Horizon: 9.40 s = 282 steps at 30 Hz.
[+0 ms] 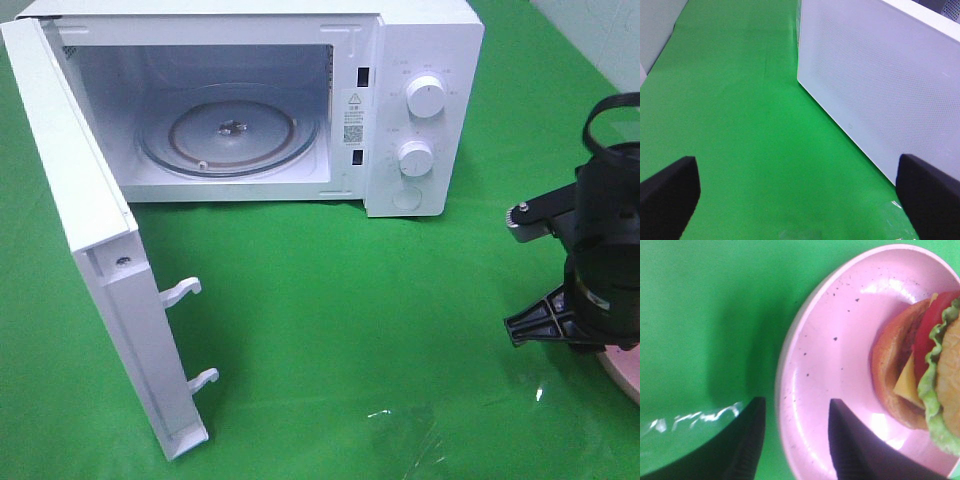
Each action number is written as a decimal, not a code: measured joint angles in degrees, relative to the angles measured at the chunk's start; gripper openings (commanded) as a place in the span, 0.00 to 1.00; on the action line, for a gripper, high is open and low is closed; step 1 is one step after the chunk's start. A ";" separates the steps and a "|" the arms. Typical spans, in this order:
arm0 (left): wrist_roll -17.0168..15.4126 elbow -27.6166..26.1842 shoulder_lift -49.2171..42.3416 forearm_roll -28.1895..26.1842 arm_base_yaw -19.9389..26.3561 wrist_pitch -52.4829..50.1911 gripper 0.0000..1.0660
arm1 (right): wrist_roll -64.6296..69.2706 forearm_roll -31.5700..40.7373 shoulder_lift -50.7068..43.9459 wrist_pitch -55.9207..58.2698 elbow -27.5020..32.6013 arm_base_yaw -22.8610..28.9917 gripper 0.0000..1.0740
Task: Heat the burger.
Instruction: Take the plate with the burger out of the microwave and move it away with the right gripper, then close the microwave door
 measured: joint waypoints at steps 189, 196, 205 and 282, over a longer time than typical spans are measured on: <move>-0.92 11.86 28.93 3.15 0.00 -48.53 0.00 | -57.18 40.16 -93.85 16.04 6.70 -25.90 0.65; -0.92 17.93 37.47 2.23 0.00 -68.75 0.00 | -57.18 40.16 -93.85 16.04 6.70 -25.90 0.65; -2.23 18.22 52.02 5.61 0.00 -83.19 0.00 | -57.18 40.16 -93.85 16.04 6.70 -25.90 0.65; -3.04 -24.81 111.33 -4.13 -34.89 -101.87 0.00 | -57.18 40.16 -93.85 16.04 6.70 -25.90 0.65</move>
